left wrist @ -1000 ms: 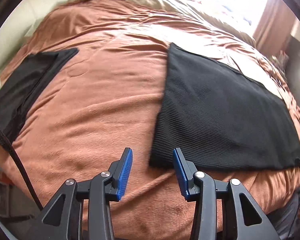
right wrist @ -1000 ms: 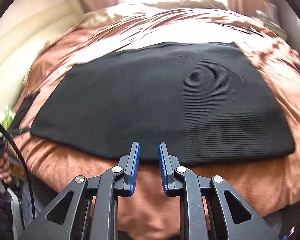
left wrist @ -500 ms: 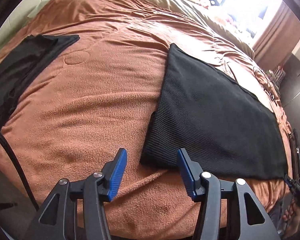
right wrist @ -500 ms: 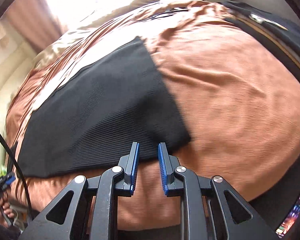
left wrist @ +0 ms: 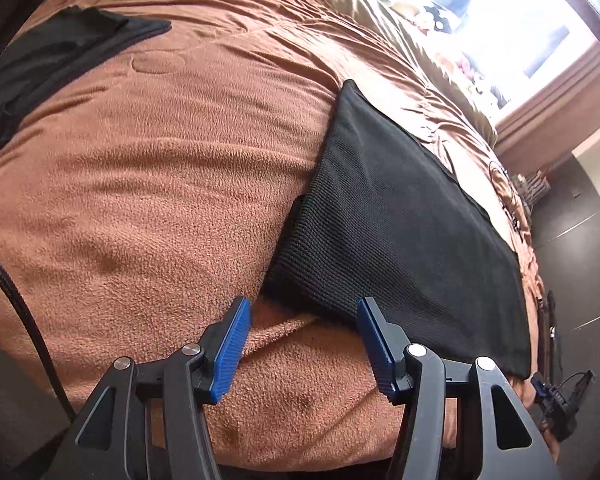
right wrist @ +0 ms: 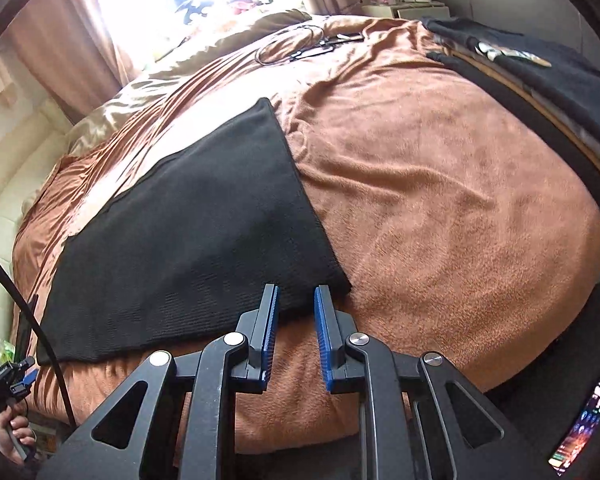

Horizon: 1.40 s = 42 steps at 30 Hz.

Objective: Fold small clothes
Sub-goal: 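Lower the left gripper onto the shirt edge and close it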

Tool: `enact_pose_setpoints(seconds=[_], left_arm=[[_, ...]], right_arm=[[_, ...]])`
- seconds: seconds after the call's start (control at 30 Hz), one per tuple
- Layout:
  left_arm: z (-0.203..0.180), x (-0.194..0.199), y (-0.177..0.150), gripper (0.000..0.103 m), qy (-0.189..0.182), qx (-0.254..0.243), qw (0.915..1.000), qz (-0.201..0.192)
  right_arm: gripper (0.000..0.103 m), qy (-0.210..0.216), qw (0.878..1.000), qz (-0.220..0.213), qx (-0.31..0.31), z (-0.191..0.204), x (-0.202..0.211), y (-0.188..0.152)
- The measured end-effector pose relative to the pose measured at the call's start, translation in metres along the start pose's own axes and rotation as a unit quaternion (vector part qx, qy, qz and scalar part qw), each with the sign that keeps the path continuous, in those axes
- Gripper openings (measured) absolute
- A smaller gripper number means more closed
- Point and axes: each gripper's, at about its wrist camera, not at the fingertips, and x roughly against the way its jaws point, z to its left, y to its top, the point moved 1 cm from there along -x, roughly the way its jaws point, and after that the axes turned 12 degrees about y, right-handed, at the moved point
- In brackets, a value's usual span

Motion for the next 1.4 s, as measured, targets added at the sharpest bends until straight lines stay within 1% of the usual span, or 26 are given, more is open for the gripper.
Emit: enact_pose_setpoints(seconds=[0.17, 0.4, 0.47, 0.57, 0.63, 0.73, 0.8, 0.9, 1.03, 1.13, 1.3, 1.33, 1.4], left_arm=[[0.004, -0.008, 0.003, 0.057, -0.026, 0.028, 0.9993, 0.006], [0.002, -0.015, 0.01, 0.057, -0.043, 0.057, 0.9975, 0.003], [0.001, -0.013, 0.012, 0.057, -0.047, 0.054, 0.9974, -0.002], [-0.006, -0.006, 0.011, 0.057, -0.066, 0.041, 0.9968, -0.019], [-0.008, -0.004, 0.011, 0.057, -0.067, 0.038, 0.9967, -0.027], [-0.006, -0.007, 0.011, 0.049, -0.056, 0.041, 0.9972, -0.028], [-0.003, -0.013, 0.012, 0.039, -0.048, 0.049, 0.9974, -0.02], [0.003, -0.017, 0.011, 0.03, -0.039, 0.06, 0.9973, -0.015], [0.005, -0.019, 0.013, 0.028, -0.034, 0.061, 0.9974, -0.018], [0.005, -0.02, 0.015, 0.028, -0.032, 0.062, 0.9974, -0.019], [0.005, -0.022, 0.013, 0.028, -0.032, 0.064, 0.9971, -0.026], [0.005, -0.022, 0.013, 0.027, -0.031, 0.064, 0.997, -0.028], [0.005, -0.021, 0.012, 0.019, -0.025, 0.064, 0.9972, -0.031]], right_arm=[[0.014, 0.011, 1.0, 0.007, 0.023, 0.017, -0.007, 0.002], [0.014, 0.03, 0.999, 0.016, 0.039, 0.037, -0.022, 0.006], [0.014, 0.035, 0.998, 0.022, 0.046, 0.043, -0.028, 0.006], [0.014, 0.04, 0.997, 0.034, 0.064, 0.058, -0.039, 0.004], [0.014, 0.045, 0.995, 0.038, 0.077, 0.07, -0.046, 0.003], [0.015, 0.048, 0.993, 0.037, 0.102, 0.089, -0.054, 0.0], [0.015, 0.048, 0.991, 0.038, 0.12, 0.102, -0.062, -0.003], [0.015, 0.054, 0.989, 0.039, 0.135, 0.116, -0.073, -0.008], [0.015, 0.062, 0.985, 0.052, 0.155, 0.134, -0.092, -0.012], [0.015, 0.09, 0.98, 0.085, 0.156, 0.147, -0.111, -0.016], [0.015, 0.084, 0.973, 0.119, 0.176, 0.165, -0.137, -0.018], [0.015, 0.084, 0.973, 0.124, 0.177, 0.168, -0.142, -0.017], [0.015, 0.078, 0.972, 0.135, 0.178, 0.171, -0.153, -0.016]])
